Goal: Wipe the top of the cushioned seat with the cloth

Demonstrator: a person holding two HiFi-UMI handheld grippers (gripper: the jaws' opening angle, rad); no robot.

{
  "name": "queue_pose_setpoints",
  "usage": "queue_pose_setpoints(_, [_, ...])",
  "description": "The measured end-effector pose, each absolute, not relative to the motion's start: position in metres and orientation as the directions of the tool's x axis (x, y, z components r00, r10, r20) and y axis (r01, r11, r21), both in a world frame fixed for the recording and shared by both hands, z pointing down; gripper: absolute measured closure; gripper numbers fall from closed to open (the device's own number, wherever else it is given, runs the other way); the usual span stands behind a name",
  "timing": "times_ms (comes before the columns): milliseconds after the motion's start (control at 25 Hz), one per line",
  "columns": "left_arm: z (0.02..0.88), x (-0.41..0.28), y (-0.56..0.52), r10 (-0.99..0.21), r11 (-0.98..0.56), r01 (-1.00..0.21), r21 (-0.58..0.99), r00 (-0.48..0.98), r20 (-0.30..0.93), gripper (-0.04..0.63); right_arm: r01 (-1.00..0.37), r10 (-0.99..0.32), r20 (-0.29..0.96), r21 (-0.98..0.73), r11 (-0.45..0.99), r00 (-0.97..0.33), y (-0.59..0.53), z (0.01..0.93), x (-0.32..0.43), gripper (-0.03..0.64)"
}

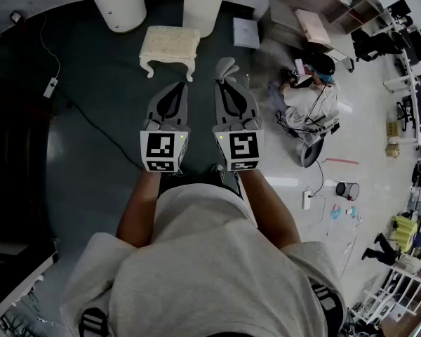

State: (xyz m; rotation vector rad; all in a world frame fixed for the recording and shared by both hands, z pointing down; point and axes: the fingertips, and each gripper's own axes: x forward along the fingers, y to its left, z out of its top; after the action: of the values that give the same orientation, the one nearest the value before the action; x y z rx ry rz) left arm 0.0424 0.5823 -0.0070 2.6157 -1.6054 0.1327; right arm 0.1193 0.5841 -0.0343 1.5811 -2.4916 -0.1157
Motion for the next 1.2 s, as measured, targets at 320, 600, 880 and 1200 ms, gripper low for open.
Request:
queue_pose_setpoints(320, [0.004, 0.007, 0.594, -0.835, -0.529, -0.849, 0.015, 0.523, 0.171, 0.577, -0.855, -0.885, 0.18, 0.236, 0.463, -0.43, 0.591, -0.021, 0.085, 0.591])
queue_pose_setpoints(600, [0.018, 0.0, 0.583, -0.79, -0.58, -0.81, 0.084, 0.584, 0.187, 0.577, -0.832, -0.868, 0.207, 0.256, 0.493, -0.451, 0.593, -0.007, 0.081, 0.591])
queue_pose_setpoints(880, [0.038, 0.017, 0.551, -0.751, -0.629, -0.776, 0.042, 0.62, 0.227, 0.577, -0.834, -0.849, 0.262, 0.203, 0.514, -0.459, 0.56, 0.024, 0.085, 0.591])
queue_pose_setpoints(1200, [0.044, 0.038, 0.467, -0.719, -0.667, -0.745, -0.013, 0.639, 0.274, 0.577, -0.824, -0.827, 0.267, 0.157, 0.544, -0.495, 0.455, 0.037, 0.092, 0.591])
